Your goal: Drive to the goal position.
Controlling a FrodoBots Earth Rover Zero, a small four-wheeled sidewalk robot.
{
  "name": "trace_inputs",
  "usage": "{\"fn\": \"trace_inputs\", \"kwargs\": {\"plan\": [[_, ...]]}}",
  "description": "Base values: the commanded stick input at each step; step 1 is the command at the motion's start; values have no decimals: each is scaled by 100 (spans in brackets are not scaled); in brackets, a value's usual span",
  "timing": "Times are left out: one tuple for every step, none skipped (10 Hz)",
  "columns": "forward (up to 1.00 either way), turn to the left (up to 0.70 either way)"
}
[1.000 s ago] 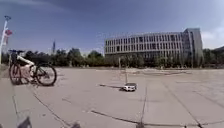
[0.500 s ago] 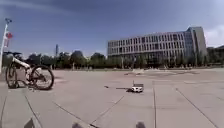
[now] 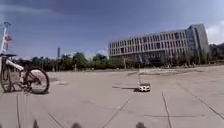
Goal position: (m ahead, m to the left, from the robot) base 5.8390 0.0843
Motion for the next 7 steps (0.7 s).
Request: {"fn": "trace_inputs", "kwargs": {"plan": [[70, 10], [70, 1], [70, -4], [70, -4], [70, -4], [70, -4], [70, -4]]}}
